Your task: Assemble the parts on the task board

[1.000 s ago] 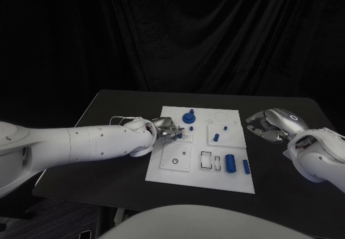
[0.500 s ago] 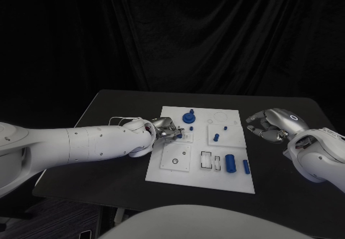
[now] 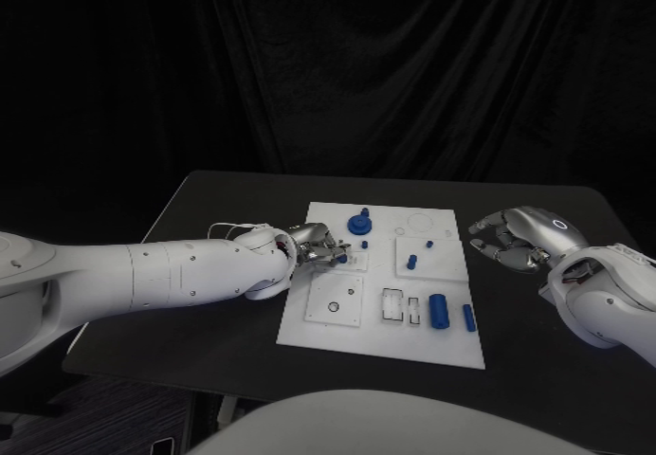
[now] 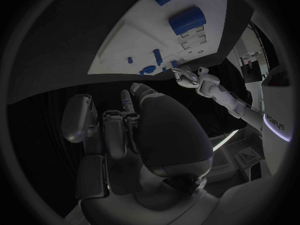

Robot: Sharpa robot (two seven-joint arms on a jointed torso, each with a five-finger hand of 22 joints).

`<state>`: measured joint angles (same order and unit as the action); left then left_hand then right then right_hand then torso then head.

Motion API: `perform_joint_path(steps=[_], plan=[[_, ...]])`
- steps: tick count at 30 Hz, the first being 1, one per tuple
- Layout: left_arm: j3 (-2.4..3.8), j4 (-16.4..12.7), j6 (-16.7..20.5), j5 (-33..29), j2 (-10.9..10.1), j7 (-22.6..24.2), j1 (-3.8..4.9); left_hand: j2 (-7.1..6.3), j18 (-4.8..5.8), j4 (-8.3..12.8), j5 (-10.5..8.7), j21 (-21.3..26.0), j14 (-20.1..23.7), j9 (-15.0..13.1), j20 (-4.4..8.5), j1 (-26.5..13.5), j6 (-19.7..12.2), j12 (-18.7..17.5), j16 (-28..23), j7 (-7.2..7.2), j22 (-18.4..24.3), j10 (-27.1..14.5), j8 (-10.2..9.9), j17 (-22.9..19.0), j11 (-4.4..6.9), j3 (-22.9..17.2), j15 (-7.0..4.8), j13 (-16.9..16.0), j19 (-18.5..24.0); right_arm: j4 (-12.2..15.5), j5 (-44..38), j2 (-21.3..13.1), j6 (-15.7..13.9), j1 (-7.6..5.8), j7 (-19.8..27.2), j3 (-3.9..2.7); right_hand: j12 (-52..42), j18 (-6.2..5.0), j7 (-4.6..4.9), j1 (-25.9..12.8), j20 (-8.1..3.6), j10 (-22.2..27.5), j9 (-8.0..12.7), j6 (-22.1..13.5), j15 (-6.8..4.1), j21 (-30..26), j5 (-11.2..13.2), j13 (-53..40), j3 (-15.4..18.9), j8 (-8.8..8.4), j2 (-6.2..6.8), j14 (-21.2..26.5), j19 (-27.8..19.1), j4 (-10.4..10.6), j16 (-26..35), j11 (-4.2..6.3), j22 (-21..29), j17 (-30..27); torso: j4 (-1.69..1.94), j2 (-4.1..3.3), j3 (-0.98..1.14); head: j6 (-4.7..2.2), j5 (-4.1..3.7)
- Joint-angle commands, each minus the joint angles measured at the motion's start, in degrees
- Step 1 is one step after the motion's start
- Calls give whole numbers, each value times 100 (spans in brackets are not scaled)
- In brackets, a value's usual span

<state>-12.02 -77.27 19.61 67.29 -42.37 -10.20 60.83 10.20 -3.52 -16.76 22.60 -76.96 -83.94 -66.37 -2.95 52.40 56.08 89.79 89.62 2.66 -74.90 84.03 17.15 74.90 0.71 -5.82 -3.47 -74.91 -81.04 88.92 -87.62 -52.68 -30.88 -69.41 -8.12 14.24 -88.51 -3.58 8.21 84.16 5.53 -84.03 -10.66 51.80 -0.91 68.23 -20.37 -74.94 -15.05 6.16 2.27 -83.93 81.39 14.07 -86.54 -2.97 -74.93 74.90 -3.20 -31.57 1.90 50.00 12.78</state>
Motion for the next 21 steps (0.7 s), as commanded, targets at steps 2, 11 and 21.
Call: perform_joint_path(steps=[2,11,21], plan=[[-5,-28,123,-11,-3,252,-23,-4,11,4,200,-50,-606,74,42,110,94,21,38,-38,-902,597,2,1510,66,-79,-54,-1509,-53,-1,-21,1,-37,15,-67,-4,36,-114,8,-14,-5,-237,7,10,32,-8,-32,-1042,-43,-38,40,-430,-29,6,21,-54,-864,1051,3,0,-1,0,0],[-5,-31,91,-11,-10,209,-28,-81,58,2,397,-228,-606,186,103,214,493,21,38,-140,-1013,597,68,1510,154,-121,-125,-1509,-195,-6,-21,7,-42,19,-60,-4,36,-114,8,-14,-5,-237,7,10,32,-8,-32,-1042,-43,-38,40,-430,-29,6,21,-54,-864,1051,0,2,1,0,-6],[-5,-26,127,-11,-1,222,-33,-150,55,12,471,-201,-606,321,139,301,435,21,38,-135,-1017,597,-84,1510,167,-172,-152,-1509,-193,-28,-21,-3,-42,71,-57,-4,36,-114,8,-14,-5,-237,7,10,32,-8,-32,-1042,-43,-38,40,-430,-29,6,21,-54,-864,1051,-8,1,2,0,16]])
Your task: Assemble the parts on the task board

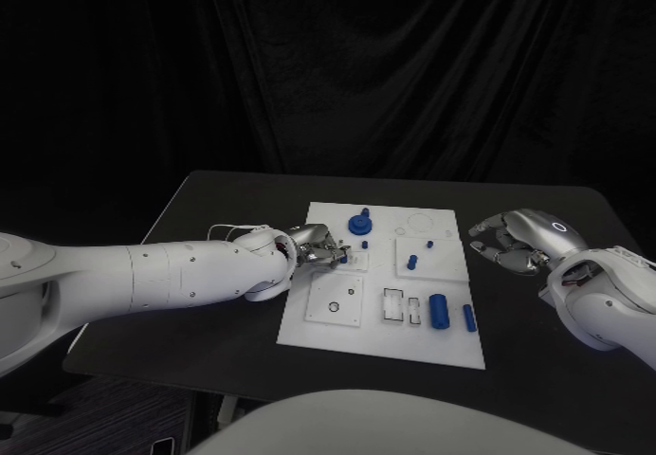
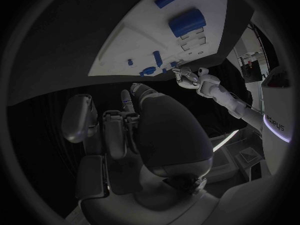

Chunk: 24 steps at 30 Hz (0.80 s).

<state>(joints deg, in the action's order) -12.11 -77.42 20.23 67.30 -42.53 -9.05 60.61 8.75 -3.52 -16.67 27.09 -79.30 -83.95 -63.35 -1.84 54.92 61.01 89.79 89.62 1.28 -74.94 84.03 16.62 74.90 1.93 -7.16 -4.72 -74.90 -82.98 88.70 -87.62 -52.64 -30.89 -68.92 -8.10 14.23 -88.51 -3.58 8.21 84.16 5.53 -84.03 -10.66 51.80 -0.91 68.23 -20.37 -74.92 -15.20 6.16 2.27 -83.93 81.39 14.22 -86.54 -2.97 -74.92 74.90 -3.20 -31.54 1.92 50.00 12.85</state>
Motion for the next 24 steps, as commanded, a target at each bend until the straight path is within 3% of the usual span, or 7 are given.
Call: perform_joint_path(steps=[1,9,17,20,24], plan=[[3,-11,64,-12,16,104,-12,-8,55,4,22,33,-605,23,27,52,-63,21,38,5,-1014,597,-35,1510,43,-39,-26,-1510,2,-6,-21,-9,-43,25,-59,-3,36,-114,8,-14,-5,-237,8,11,32,-9,-32,-1043,-28,-38,40,-430,-28,-9,21,-54,-865,1051,-10,-3,-1,0,9],[3,-43,241,-12,-24,107,-14,-72,61,6,-12,14,-605,8,26,80,-14,21,38,-4,-1029,597,-5,1510,44,-31,-24,-1510,-15,5,-21,-30,-63,34,-53,-3,39,-117,9,-17,-5,-231,10,15,32,-24,-31,-1035,-34,-39,43,-430,-33,-11,22,-55,-861,1050,-9,-3,-3,0,-8],[4,-333,960,-12,-269,344,-10,-262,93,7,-148,-105,-605,-181,45,169,-28,21,38,-36,-1096,597,153,1510,72,22,-49,-1510,-106,34,-21,-89,-134,35,-34,-3,39,-117,9,-17,-5,-231,10,15,32,-24,-31,-1035,-34,-39,43,-430,-33,-11,22,-55,-861,1050,-3,-7,0,0,-44],[4,-495,1226,-12,-425,440,22,-363,112,-5,-270,-171,-605,-430,58,280,-166,21,38,-38,-1137,597,300,1510,80,65,-59,-1510,-158,34,-21,-101,-145,35,-40,-3,39,-117,9,-17,-5,-231,10,15,32,-24,-31,-1035,-34,-39,43,-430,-33,-11,22,-55,-861,1050,-2,-7,-1,0,-41],[5,-625,1401,-12,-568,530,120,-377,126,-6,-363,-224,-605,-594,62,326,-217,21,38,-47,-1167,597,421,1510,86,94,-63,-1510,-195,36,-21,-108,-192,35,-27,-3,37,-116,8,-16,-5,-234,11,18,33,-22,-32,-1039,-37,-39,46,-430,-31,-13,23,-55,-862,1048,-4,-10,-5,0,-38]])
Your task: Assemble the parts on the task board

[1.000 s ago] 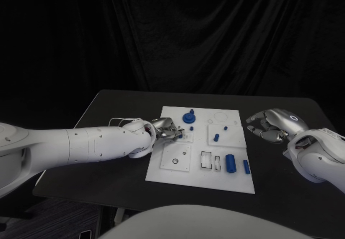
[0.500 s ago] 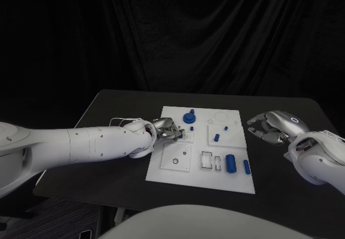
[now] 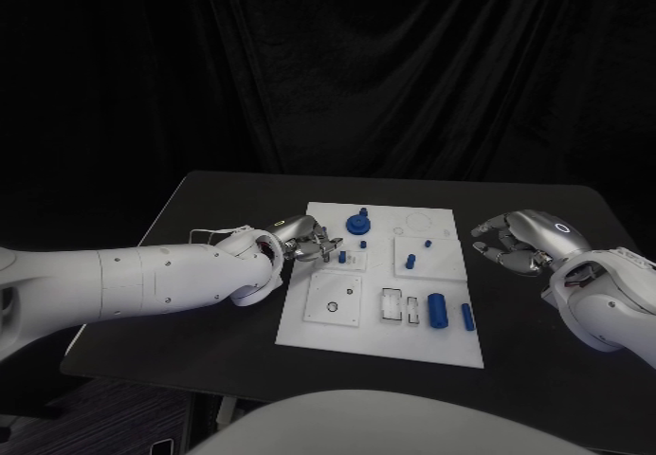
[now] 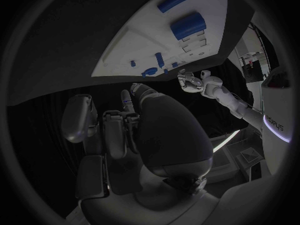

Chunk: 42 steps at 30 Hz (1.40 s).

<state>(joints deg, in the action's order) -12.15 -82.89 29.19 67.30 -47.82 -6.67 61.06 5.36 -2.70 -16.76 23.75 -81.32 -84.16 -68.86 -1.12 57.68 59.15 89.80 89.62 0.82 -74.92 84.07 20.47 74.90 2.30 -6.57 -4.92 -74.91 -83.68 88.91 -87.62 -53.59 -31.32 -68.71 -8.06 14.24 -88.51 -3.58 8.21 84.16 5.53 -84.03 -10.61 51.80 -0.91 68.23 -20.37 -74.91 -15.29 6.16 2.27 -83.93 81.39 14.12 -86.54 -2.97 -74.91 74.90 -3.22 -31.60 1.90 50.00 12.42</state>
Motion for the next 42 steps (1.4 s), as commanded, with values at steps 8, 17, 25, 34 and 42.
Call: perform_joint_path(steps=[8,17,25,34,42], plan=[[10,-140,423,-12,-127,294,245,-72,52,22,-120,-51,-584,-198,0,204,-76,20,38,-20,-1192,593,151,1510,64,45,-54,-1509,-147,17,-21,-26,-197,14,-7,-4,36,-114,8,-16,-5,-236,7,20,33,-13,-33,-1042,-28,-39,46,-431,-27,-3,21,-55,-866,1050,9,6,-4,0,5],[10,36,72,-12,-85,61,303,-247,40,103,-225,5,-584,-305,9,784,-240,20,38,-19,-1191,593,162,1510,67,-80,-60,-1509,-121,16,-21,-39,-215,14,6,-4,34,-111,7,-16,-5,-241,6,23,32,-1,-33,-1048,-30,-37,46,-435,-21,-4,13,-55,-870,1060,-7,5,9,0,4],[11,715,-470,-12,208,-222,437,-258,39,18,-620,15,-584,-381,1,781,-218,20,38,-2,-1196,593,222,1510,54,-22,-51,-1509,-124,15,-21,-25,-250,12,18,-4,32,-110,5,-15,-5,-244,5,36,32,2,-35,-1052,-34,-32,45,-435,-19,-6,13,-53,-871,1061,-1,-1,0,0,-24],[11,1203,-732,-12,534,-269,811,-233,39,25,-902,21,-584,-419,-5,776,-268,20,38,8,-1199,593,221,1510,45,29,-44,-1509,-127,5,-21,-23,-266,7,30,-4,33,-109,3,-13,-5,-242,4,45,32,7,-37,-1049,-38,-28,44,-437,-16,-8,11,-52,-872,1063,-7,10,-3,0,-10],[11,1474,-1589,-12,778,-587,1047,-163,31,7,-1336,65,-584,-413,-37,486,-338,20,38,62,-1188,593,155,1510,-1,257,-5,-1509,-111,75,-21,-22,-300,-92,22,-5,33,-109,1,-11,-5,-243,3,54,31,5,-39,-1050,-42,-24,44,-435,-15,-10,15,-51,-872,1059,-13,-11,-21,-6,-10]])
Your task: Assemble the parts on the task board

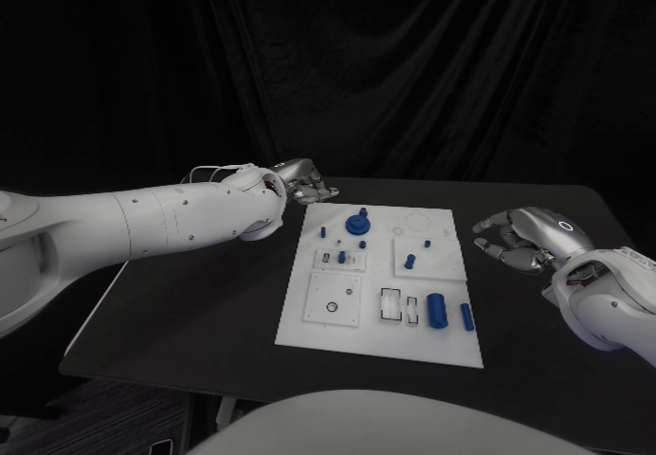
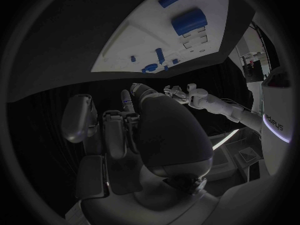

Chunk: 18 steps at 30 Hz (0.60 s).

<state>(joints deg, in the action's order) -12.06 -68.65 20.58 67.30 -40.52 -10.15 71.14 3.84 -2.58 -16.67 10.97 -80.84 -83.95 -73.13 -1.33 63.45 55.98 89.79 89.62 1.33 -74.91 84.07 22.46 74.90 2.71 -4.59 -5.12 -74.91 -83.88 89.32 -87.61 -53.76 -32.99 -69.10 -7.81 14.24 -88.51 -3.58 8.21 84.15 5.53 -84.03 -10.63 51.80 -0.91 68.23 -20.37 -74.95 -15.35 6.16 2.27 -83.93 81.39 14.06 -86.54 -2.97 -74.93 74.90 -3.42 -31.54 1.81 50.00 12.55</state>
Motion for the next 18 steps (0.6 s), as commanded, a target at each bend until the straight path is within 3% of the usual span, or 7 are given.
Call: perform_joint_path(steps=[1,3,9,14,18], plan=[[2,75,-897,-12,73,-302,54,-36,19,-3,-75,21,-605,49,-24,-197,-7,21,38,16,-1189,593,-87,1510,-48,150,21,-1509,-90,37,-21,-5,-135,-69,-4,-5,33,-110,1,-11,-5,-243,5,54,30,5,-39,-1046,-37,-24,44,-435,-15,-4,15,-51,-870,1059,12,-21,-14,-10,-34],[2,105,-1135,-12,102,-414,69,-45,17,-6,-77,33,-605,106,-33,-364,4,21,38,27,-1187,593,-164,1510,-58,292,30,-1509,-86,47,-14,2,-142,-140,-19,-5,31,-107,0,-17,-6,-248,3,68,30,20,-39,-1052,-39,-19,42,-438,-8,0,10,-50,-875,1065,25,-25,-11,-6,-50],[2,315,-1645,-11,280,-729,89,-30,23,-2,-73,7,-605,175,-40,-489,5,21,38,41,-1196,593,-271,1510,-67,447,37,-1509,-107,45,243,4,-147,-228,-4,-6,27,-105,-1,-29,-6,-255,3,79,29,27,-34,-1061,-37,-14,45,-441,-4,9,3,-49,-877,1073,-3,-18,-2,-8,-26],[2,443,-1799,-11,392,-868,93,1,31,20,24,-28,-605,219,-42,-442,25,21,38,40,-1208,593,-335,1510,-68,485,38,-1509,-132,32,326,1,-128,-248,-2,-6,27,-105,-5,-41,-7,-256,2,93,27,28,-29,-1061,-41,-10,39,-441,-1,20,6,-47,-878,1069,23,-18,-6,-9,-35],[2,509,-1861,-11,470,-959,92,-7,26,26,-40,-8,-605,241,-43,-397,38,21,38,42,-1201,593,-371,1510,-69,518,38,-1509,-126,37,352,-34,-153,-254,15,-6,29,-107,-8,-108,-9,-253,7,108,24,11,1,-1055,-30,-10,41,-441,-2,77,8,-43,-875,1067,15,-15,-4,-20,-22]])
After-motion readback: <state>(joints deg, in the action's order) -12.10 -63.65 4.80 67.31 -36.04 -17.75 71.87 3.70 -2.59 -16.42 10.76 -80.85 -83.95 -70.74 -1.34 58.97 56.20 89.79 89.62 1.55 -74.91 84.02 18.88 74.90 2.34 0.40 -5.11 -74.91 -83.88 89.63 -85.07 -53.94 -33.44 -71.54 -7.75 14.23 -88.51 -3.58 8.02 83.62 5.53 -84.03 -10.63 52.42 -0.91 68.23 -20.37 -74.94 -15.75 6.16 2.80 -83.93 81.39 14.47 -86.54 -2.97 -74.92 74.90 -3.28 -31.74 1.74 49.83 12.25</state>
